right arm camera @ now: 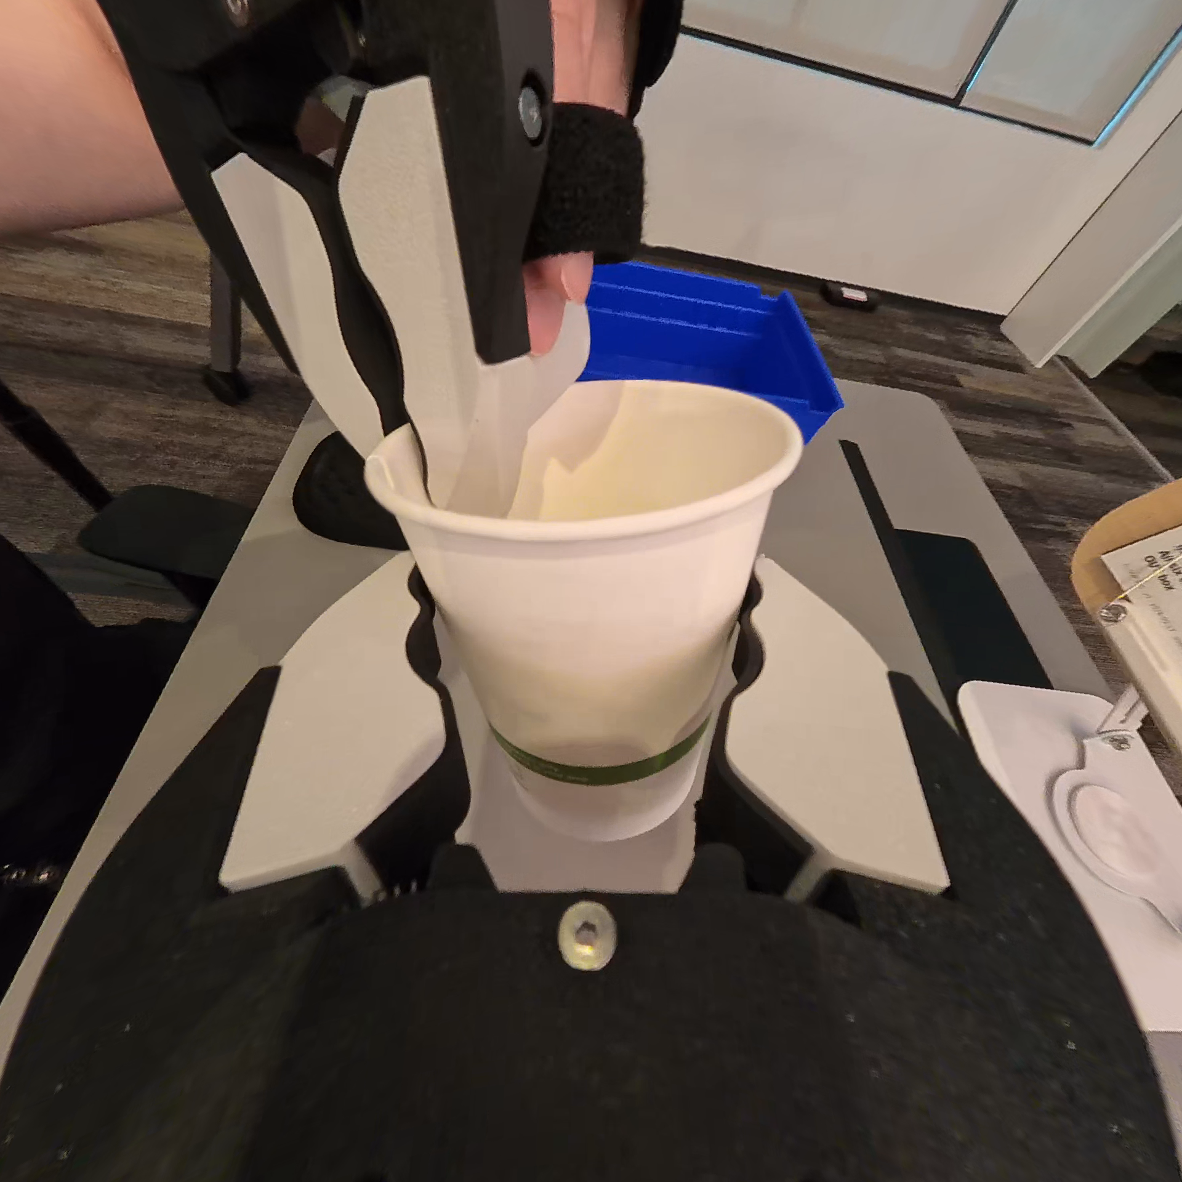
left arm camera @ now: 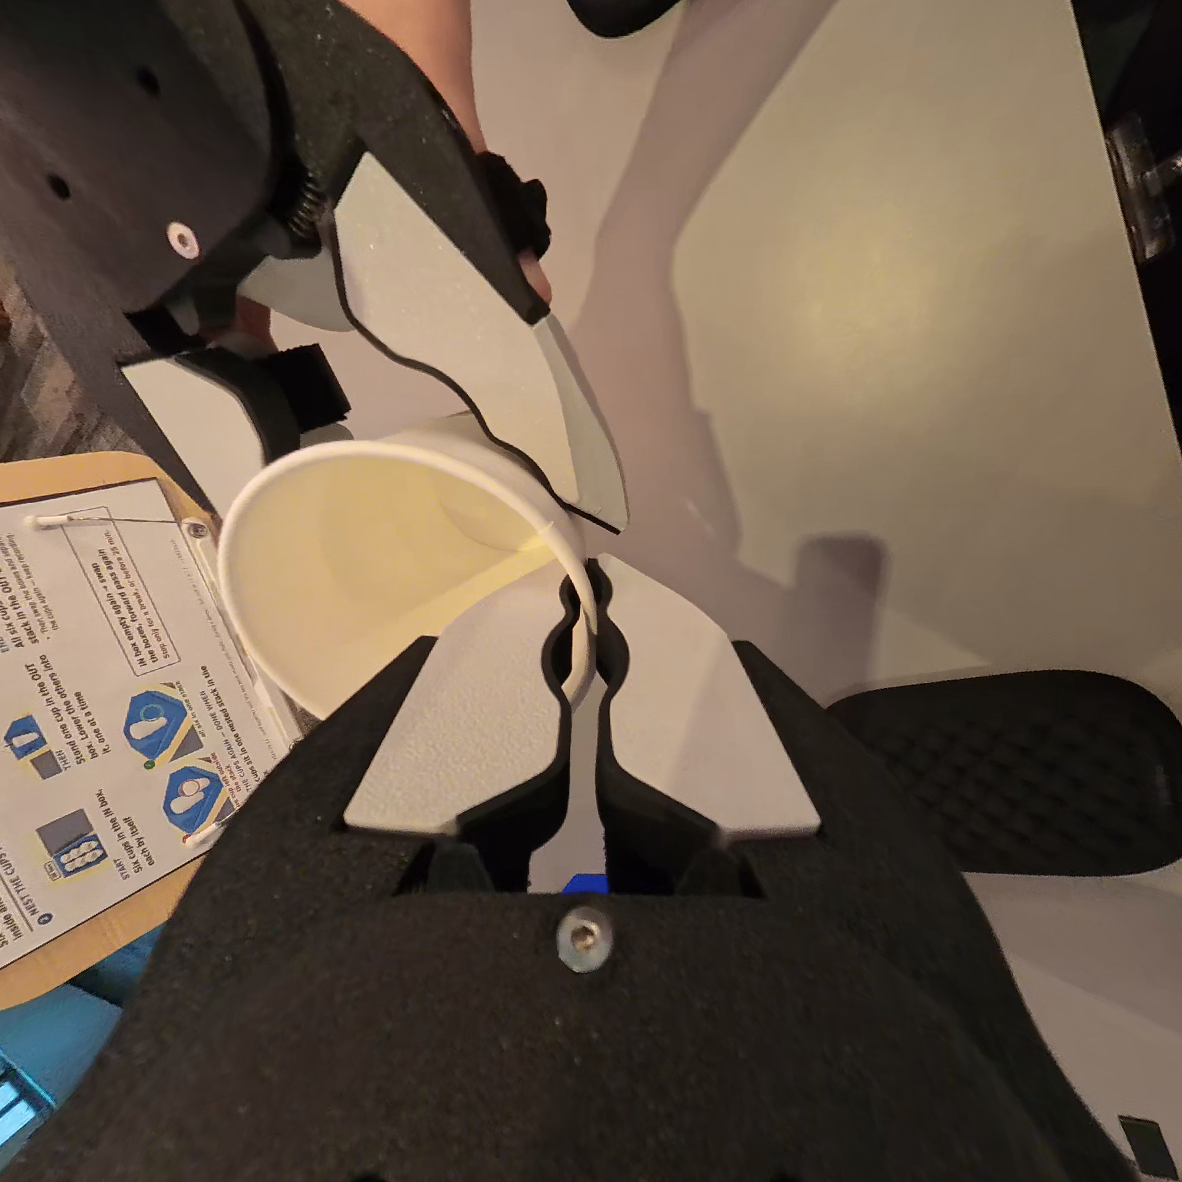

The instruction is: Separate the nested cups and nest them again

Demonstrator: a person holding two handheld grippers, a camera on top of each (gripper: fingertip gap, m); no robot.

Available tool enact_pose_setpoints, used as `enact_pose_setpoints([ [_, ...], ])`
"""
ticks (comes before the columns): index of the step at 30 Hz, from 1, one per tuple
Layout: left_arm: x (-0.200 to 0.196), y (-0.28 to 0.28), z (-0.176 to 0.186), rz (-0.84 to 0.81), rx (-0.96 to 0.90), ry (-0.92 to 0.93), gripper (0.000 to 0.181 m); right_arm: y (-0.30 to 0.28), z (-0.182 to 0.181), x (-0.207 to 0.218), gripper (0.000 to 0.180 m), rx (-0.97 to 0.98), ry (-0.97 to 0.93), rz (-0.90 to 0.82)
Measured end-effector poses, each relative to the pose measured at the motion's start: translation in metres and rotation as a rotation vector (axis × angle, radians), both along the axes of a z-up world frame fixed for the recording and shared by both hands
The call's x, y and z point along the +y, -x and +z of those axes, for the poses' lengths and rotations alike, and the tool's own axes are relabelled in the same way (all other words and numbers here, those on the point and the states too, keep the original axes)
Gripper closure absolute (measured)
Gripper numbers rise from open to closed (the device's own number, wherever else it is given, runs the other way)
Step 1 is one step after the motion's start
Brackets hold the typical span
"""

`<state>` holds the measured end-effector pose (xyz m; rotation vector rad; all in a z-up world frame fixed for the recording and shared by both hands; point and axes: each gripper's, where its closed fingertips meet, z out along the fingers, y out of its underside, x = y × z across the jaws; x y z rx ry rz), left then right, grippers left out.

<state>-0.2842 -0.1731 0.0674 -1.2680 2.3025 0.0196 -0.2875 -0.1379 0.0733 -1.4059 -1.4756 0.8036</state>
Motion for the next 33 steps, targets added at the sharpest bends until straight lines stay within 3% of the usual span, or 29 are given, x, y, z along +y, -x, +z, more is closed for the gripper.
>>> enact_pose_setpoints([
  [4, -0.002, 0.0, -0.004, -0.002, -0.001, 0.008, 0.178, -0.001, -0.008, -0.003, 0.091, -0.028, 0.037, 0.017],
  [8, 0.003, -0.005, 0.003, 0.031, -0.066, -0.016, 0.16, -0.004, -0.012, -0.003, 0.091, -0.022, 0.057, 0.015],
  [16, 0.021, 0.02, 0.044, 0.193, -0.359, -0.083, 0.141, -0.065, -0.024, 0.02, 0.091, 0.027, 0.081, -0.157],
  [20, 0.023, 0.06, 0.058, 0.328, -0.519, -0.12, 0.141, -0.177, 0.017, 0.051, 0.09, 0.119, -0.033, -0.433],
  [23, 0.02, 0.091, 0.053, 0.449, -0.583, -0.133, 0.145, -0.335, 0.062, 0.094, 0.09, 0.259, -0.221, -0.907],
  [25, 0.02, 0.11, 0.041, 0.54, -0.575, -0.154, 0.153, -0.444, 0.064, 0.101, 0.091, 0.359, -0.235, -1.182],
  [27, 0.019, 0.122, 0.029, 0.617, -0.558, -0.167, 0.153, -0.516, 0.054, 0.094, 0.091, 0.478, -0.195, -1.329],
  [30, 0.012, 0.123, 0.016, 0.67, -0.574, -0.121, 0.155, -0.56, 0.038, 0.086, 0.091, 0.595, -0.171, -1.405],
  [33, 0.009, 0.122, 0.011, 0.696, -0.583, -0.106, 0.155, -0.573, 0.012, 0.092, 0.091, 0.581, -0.124, -1.458],
])
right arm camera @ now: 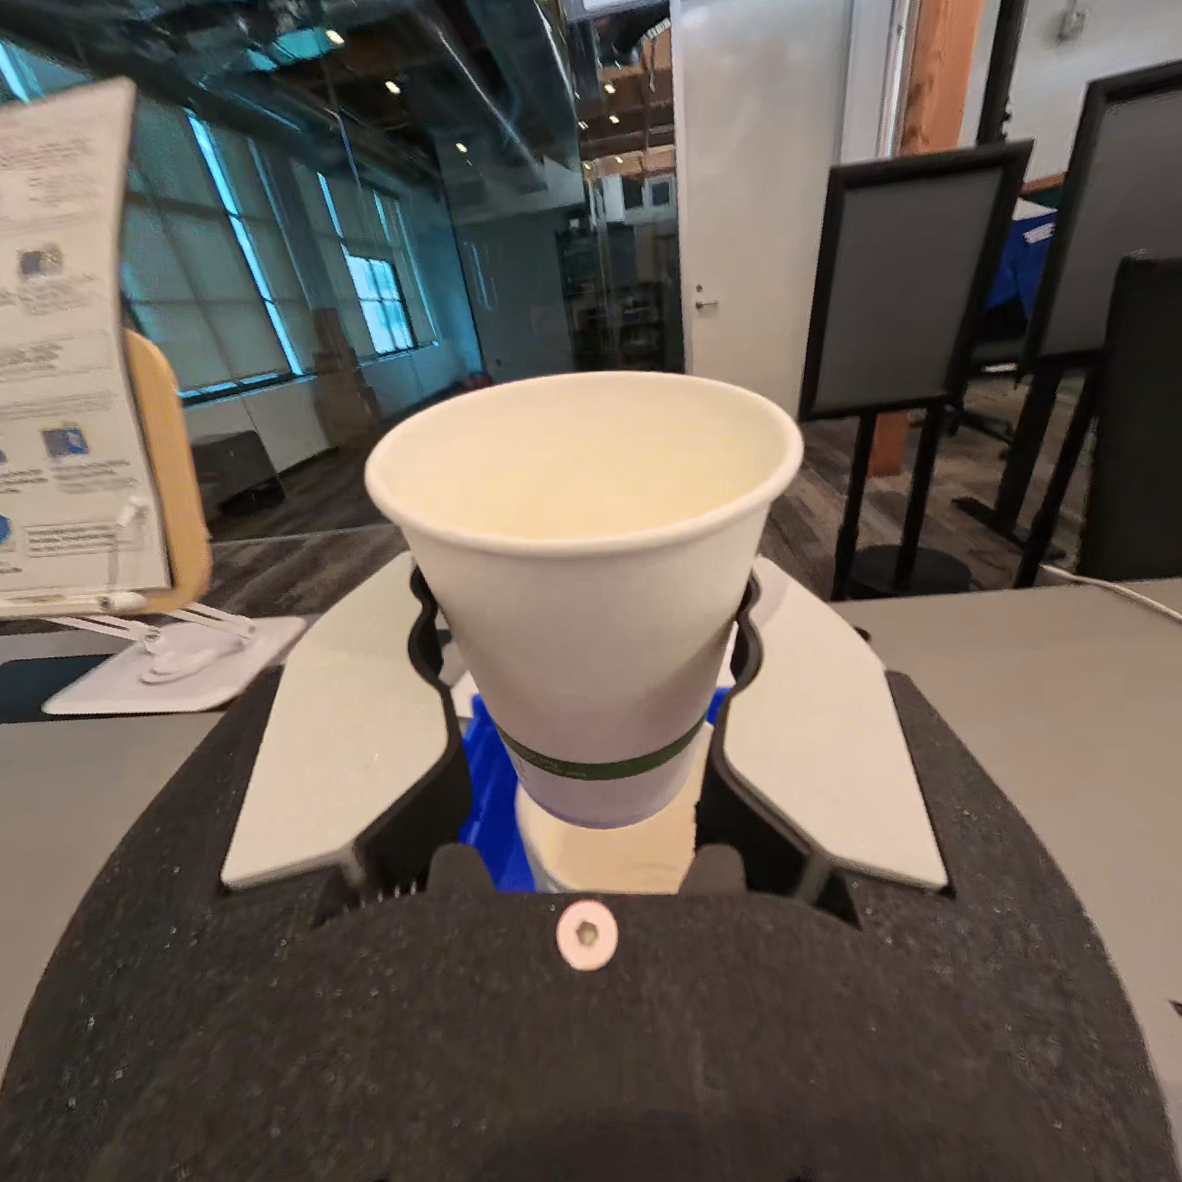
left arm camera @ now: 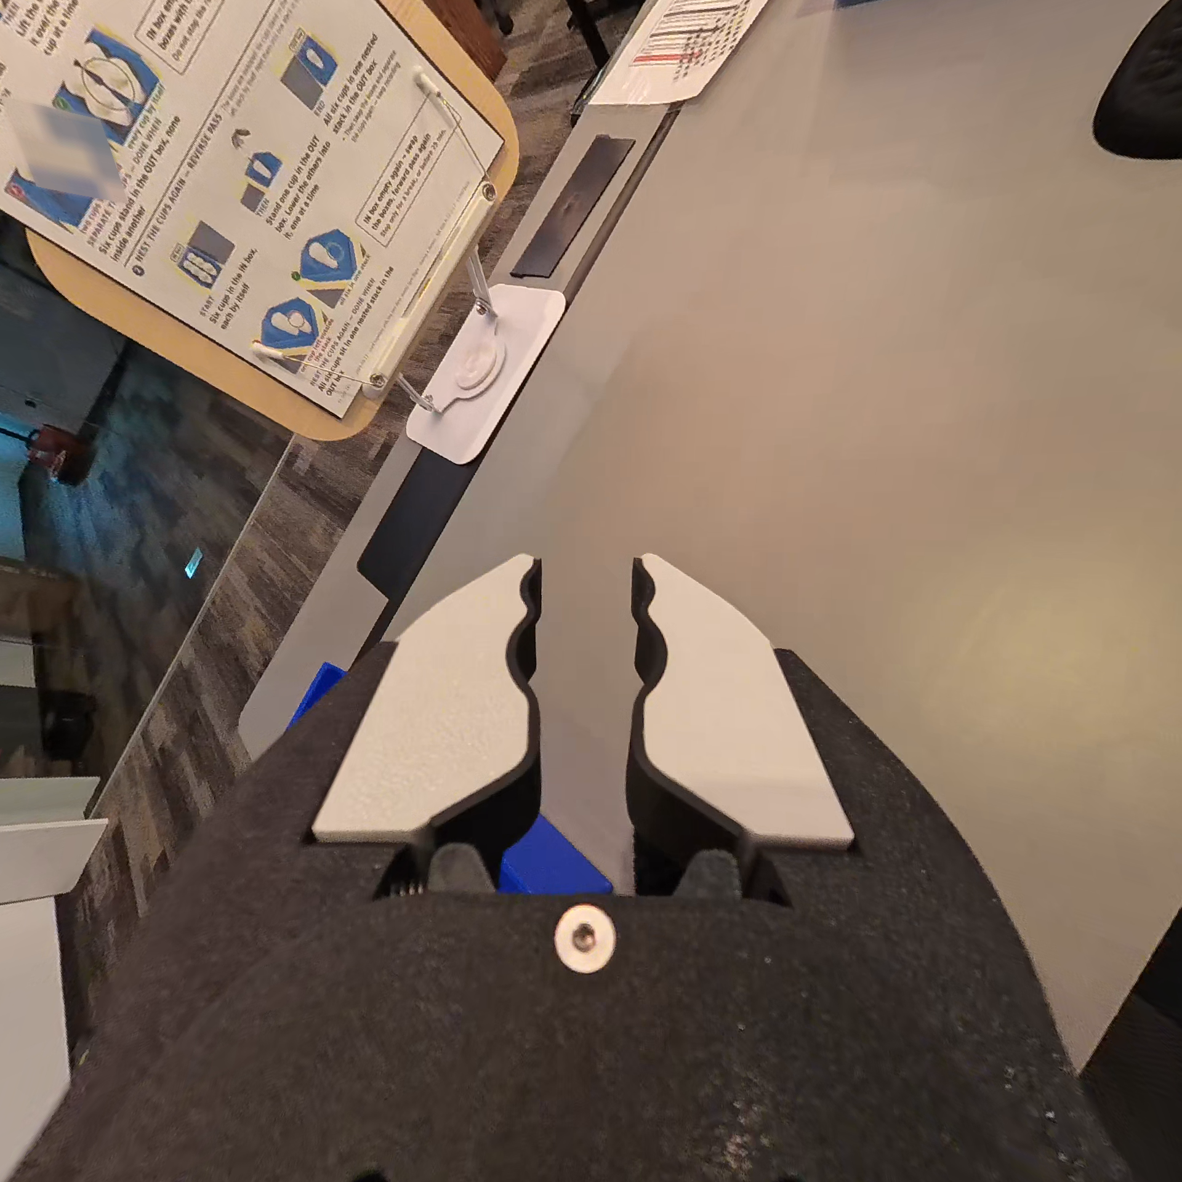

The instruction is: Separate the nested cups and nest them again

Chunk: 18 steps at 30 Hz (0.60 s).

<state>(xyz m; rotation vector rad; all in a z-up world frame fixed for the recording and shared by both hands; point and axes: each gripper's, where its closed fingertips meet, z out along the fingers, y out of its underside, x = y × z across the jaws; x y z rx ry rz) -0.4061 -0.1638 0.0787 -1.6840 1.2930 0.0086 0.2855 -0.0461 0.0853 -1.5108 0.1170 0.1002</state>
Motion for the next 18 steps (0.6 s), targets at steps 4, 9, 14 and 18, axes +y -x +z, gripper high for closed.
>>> enact_pose_setpoints([
  [4, -0.004, 0.0, 0.001, 0.014, -0.017, 0.009, 0.156, -0.008, -0.026, 0.005, 0.09, 0.004, 0.043, -0.025],
  [9, -0.008, 0.006, 0.002, 0.031, -0.016, 0.014, 0.156, -0.004, -0.048, 0.009, 0.09, -0.019, 0.095, -0.018],
  [14, -0.007, 0.011, 0.001, 0.039, -0.031, 0.029, 0.157, 0.0, -0.065, 0.008, 0.089, -0.022, 0.157, -0.007],
  [18, -0.007, 0.011, -0.001, 0.031, -0.031, 0.036, 0.157, 0.0, -0.083, 0.002, 0.088, -0.038, 0.269, -0.015],
])
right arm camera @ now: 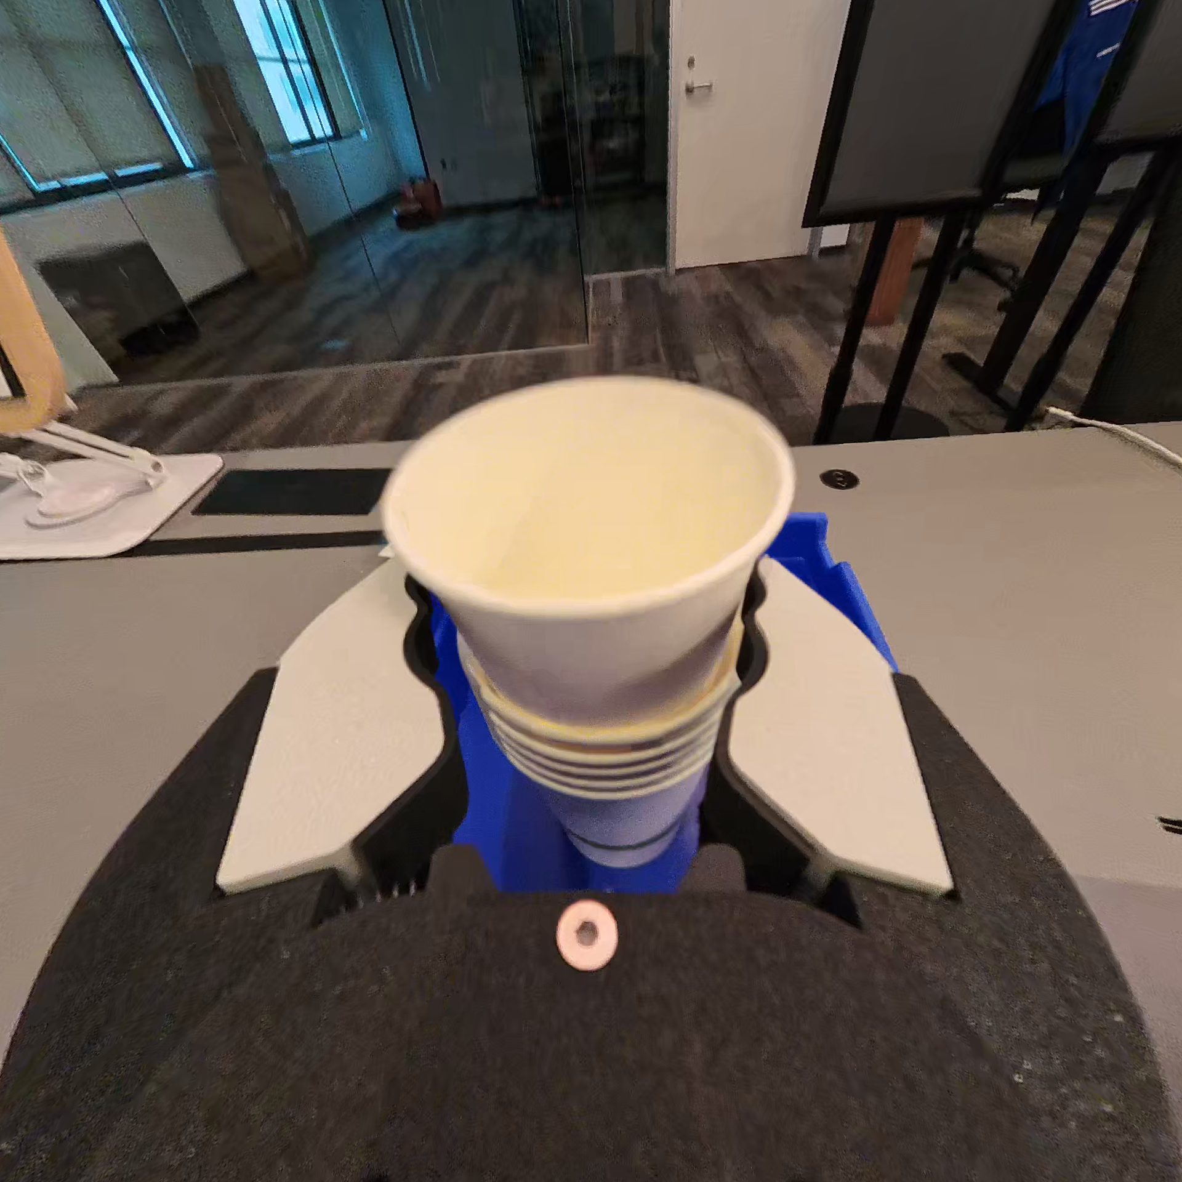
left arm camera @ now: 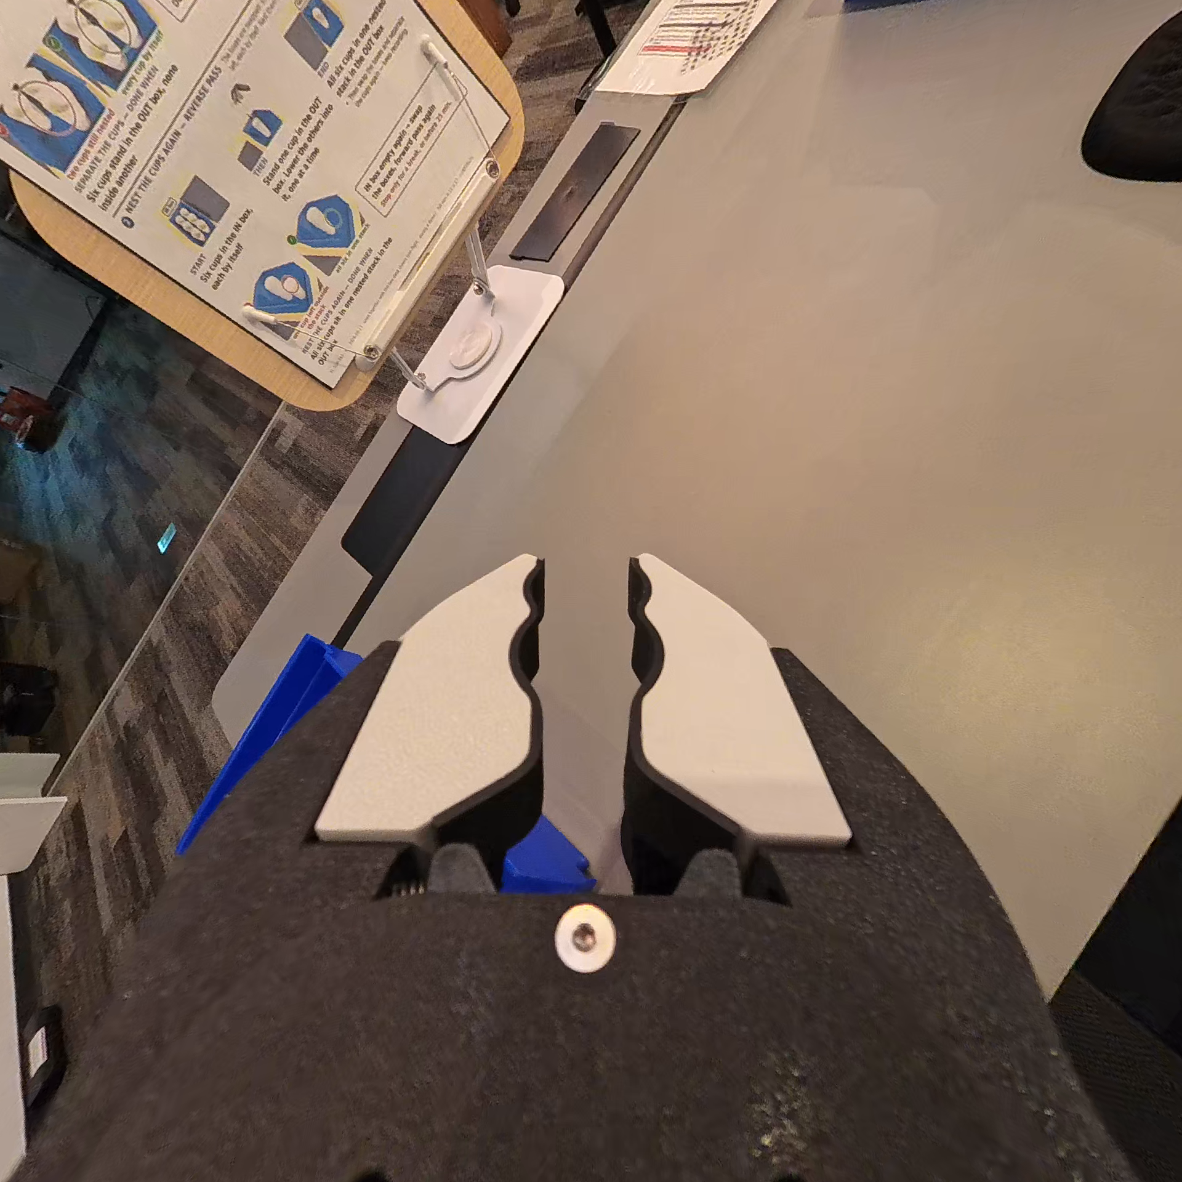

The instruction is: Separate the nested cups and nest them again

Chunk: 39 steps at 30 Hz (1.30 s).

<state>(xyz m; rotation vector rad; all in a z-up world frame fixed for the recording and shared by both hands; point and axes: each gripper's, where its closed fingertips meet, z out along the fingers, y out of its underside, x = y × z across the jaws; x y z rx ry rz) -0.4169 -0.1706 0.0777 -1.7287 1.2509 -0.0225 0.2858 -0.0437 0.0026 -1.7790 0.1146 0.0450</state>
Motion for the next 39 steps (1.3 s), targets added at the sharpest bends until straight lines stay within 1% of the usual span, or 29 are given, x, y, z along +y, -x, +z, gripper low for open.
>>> enact_pose_setpoints([
  [5, 0.003, 0.01, 0.0, 0.038, 0.009, -0.007, 0.156, -0.002, -0.007, -0.016, 0.08, -0.079, 0.104, -0.013],
  [8, 0.013, 0.033, 0.001, 0.126, -0.005, -0.018, 0.156, -0.005, -0.002, -0.031, 0.079, -0.135, 0.115, -0.032],
  [9, 0.019, 0.047, 0.001, 0.183, -0.007, -0.024, 0.155, -0.006, 0.002, -0.037, 0.079, -0.145, 0.103, -0.035],
  [11, 0.036, 0.084, -0.007, 0.352, 0.014, -0.019, 0.155, -0.008, 0.01, -0.048, 0.08, -0.14, 0.069, -0.039],
  [12, 0.044, 0.106, -0.014, 0.457, 0.03, -0.003, 0.153, -0.008, 0.015, -0.053, 0.081, -0.128, 0.047, -0.037],
  [13, 0.05, 0.126, -0.024, 0.557, 0.04, 0.017, 0.146, -0.008, 0.018, -0.058, 0.081, -0.113, 0.026, -0.036],
  [15, 0.059, 0.152, -0.045, 0.682, 0.028, 0.056, 0.143, -0.008, 0.024, -0.066, 0.086, -0.071, -0.014, -0.028],
  [17, 0.066, 0.161, -0.063, 0.735, -0.062, 0.088, 0.134, -0.007, 0.026, -0.07, 0.089, 0.0, -0.042, -0.028],
  [19, 0.07, 0.166, -0.08, 0.79, -0.175, 0.15, 0.12, -0.005, 0.028, -0.072, 0.09, 0.05, -0.078, -0.014],
  [21, 0.072, 0.164, -0.097, 0.821, -0.307, 0.231, 0.117, -0.005, 0.029, -0.073, 0.091, 0.055, -0.092, -0.016],
  [22, 0.073, 0.16, -0.105, 0.825, -0.373, 0.274, 0.118, -0.004, 0.029, -0.073, 0.091, 0.05, -0.095, -0.016],
  [24, 0.077, 0.154, -0.12, 0.836, -0.443, 0.323, 0.129, -0.001, 0.028, -0.073, 0.091, 0.046, -0.093, -0.008],
  [27, 0.084, 0.151, -0.144, 0.87, -0.391, 0.345, 0.149, 0.004, 0.029, -0.072, 0.091, 0.053, -0.095, 0.009],
  [28, 0.087, 0.151, -0.152, 0.884, -0.36, 0.348, 0.159, 0.005, 0.029, -0.073, 0.091, 0.053, -0.097, 0.011],
  [30, 0.094, 0.156, -0.154, 0.92, -0.308, 0.296, 0.174, 0.006, 0.031, -0.074, 0.091, 0.047, -0.099, 0.011],
  [35, 0.103, 0.151, -0.155, 0.969, -0.232, 0.248, 0.177, 0.005, 0.029, -0.077, 0.092, 0.028, -0.083, 0.012],
  [39, 0.108, 0.13, -0.155, 0.981, -0.212, 0.223, 0.177, 0.002, 0.027, -0.077, 0.093, 0.045, -0.087, 0.011],
])
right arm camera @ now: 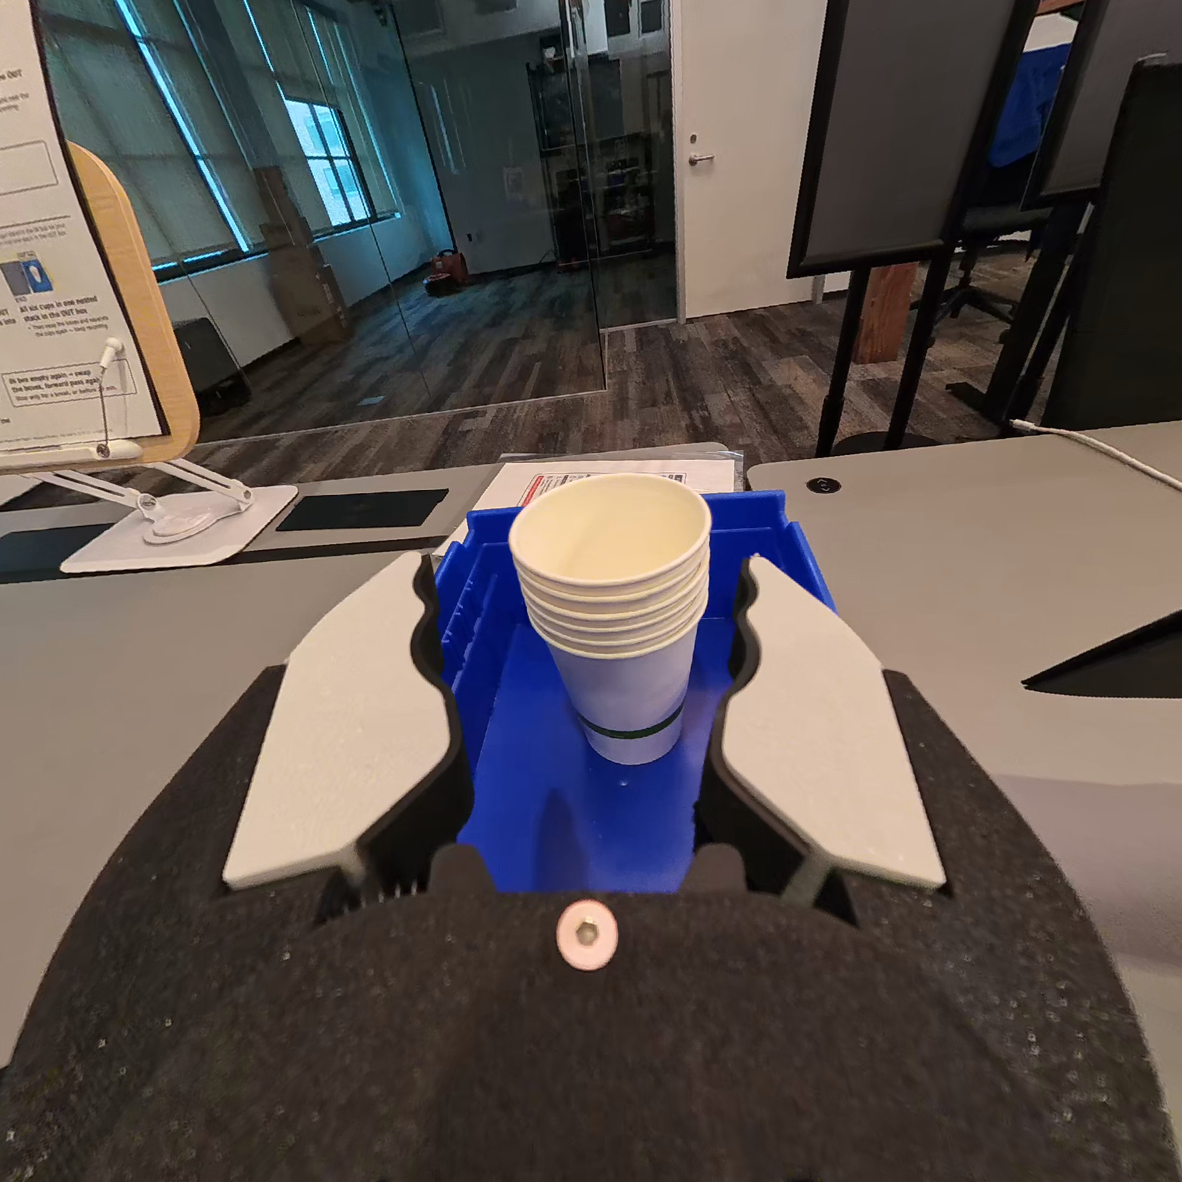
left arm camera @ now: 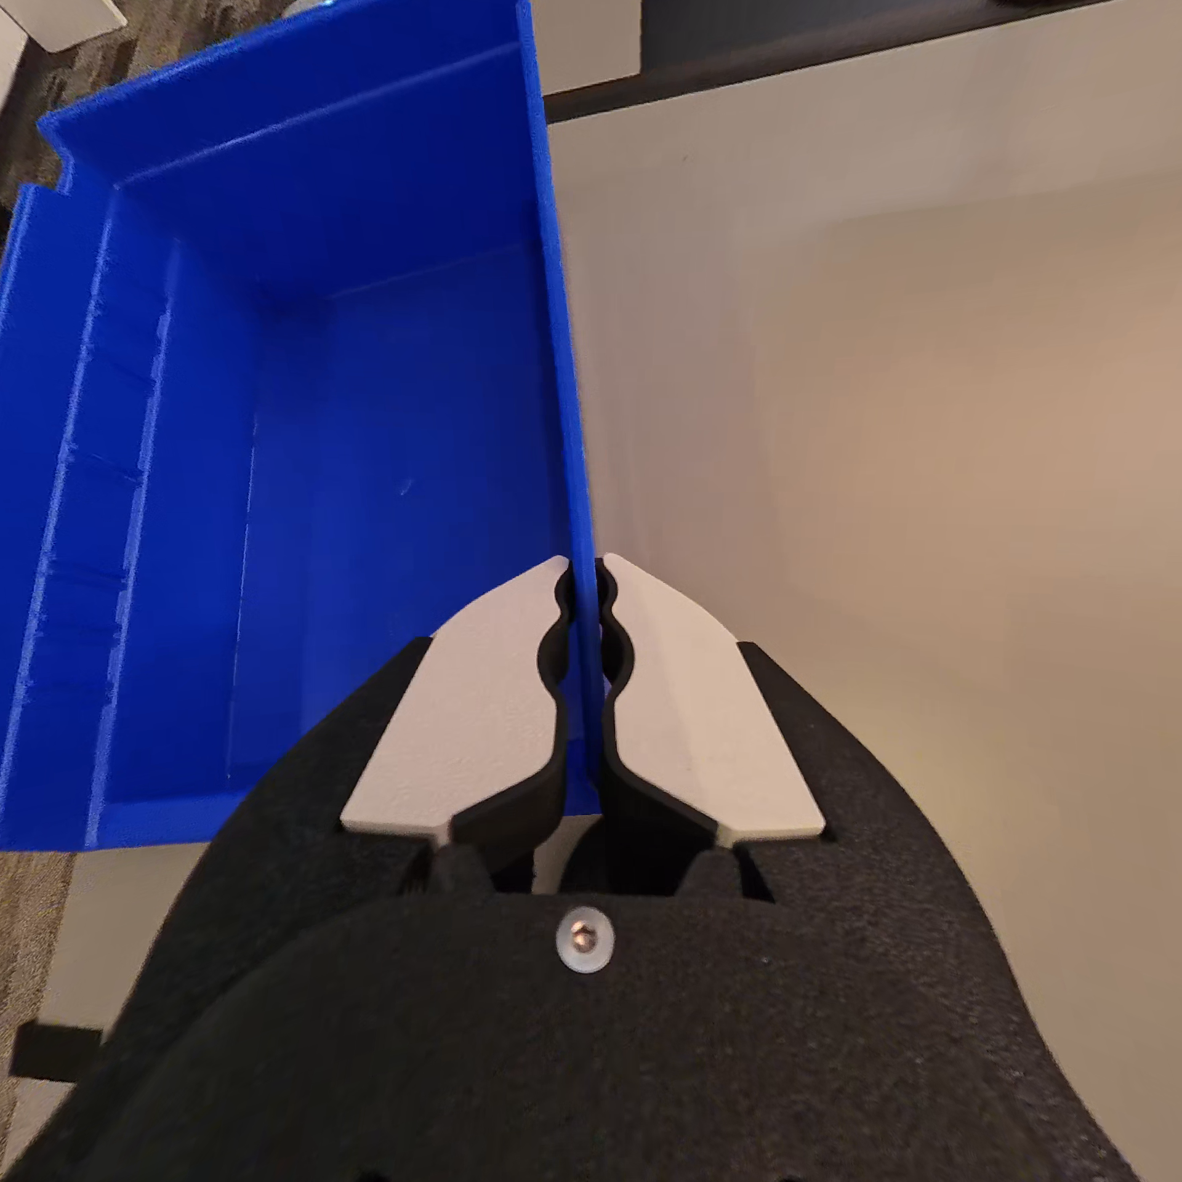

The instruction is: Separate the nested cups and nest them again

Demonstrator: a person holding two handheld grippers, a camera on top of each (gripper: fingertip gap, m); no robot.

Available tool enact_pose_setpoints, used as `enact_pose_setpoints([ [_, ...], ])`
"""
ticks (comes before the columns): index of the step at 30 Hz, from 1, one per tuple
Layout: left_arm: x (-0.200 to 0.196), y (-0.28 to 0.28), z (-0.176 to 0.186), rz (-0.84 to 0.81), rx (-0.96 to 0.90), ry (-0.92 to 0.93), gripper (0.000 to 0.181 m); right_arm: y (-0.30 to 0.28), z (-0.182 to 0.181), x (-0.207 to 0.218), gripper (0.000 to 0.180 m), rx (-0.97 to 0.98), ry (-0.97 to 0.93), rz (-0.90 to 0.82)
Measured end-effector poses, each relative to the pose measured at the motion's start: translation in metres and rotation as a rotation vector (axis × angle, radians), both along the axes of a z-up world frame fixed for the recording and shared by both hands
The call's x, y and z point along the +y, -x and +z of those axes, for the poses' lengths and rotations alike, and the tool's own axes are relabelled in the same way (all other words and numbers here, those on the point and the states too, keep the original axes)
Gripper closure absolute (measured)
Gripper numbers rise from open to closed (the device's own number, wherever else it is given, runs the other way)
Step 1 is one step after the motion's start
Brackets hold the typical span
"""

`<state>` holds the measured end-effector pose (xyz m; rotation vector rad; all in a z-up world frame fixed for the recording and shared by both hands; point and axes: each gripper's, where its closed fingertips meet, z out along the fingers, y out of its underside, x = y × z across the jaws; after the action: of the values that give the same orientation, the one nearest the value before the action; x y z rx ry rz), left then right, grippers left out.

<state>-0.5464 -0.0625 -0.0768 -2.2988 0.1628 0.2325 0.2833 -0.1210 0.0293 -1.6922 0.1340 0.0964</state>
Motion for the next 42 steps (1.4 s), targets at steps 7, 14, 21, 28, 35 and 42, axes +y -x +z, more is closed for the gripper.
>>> enact_pose_setpoints([
  [7, 0.001, -0.054, -0.001, -0.052, 0.014, -0.014, 0.175, 0.001, -0.005, 0.004, 0.094, 0.016, 0.014, 0.02],
  [14, 0.0, -0.104, -0.002, -0.127, 0.017, -0.008, 0.174, -0.004, -0.01, 0.0, 0.095, -0.043, 0.071, 0.022],
  [21, -0.01, -0.16, -0.003, -0.224, 0.043, -0.029, 0.173, -0.078, -0.031, -0.027, 0.102, -0.234, 0.342, -0.164],
  [28, -0.018, -0.216, -0.004, -0.32, 0.036, -0.027, 0.171, -0.096, -0.071, -0.038, 0.107, -0.184, 0.683, -0.024],
  [35, -0.028, -0.275, -0.005, -0.415, 0.045, -0.018, 0.167, -0.099, -0.106, -0.012, 0.117, -0.101, 0.866, 0.035],
  [42, -0.043, -0.339, -0.008, -0.524, 0.073, 0.005, 0.158, -0.108, -0.137, 0.006, 0.127, -0.215, 1.048, 0.021],
])
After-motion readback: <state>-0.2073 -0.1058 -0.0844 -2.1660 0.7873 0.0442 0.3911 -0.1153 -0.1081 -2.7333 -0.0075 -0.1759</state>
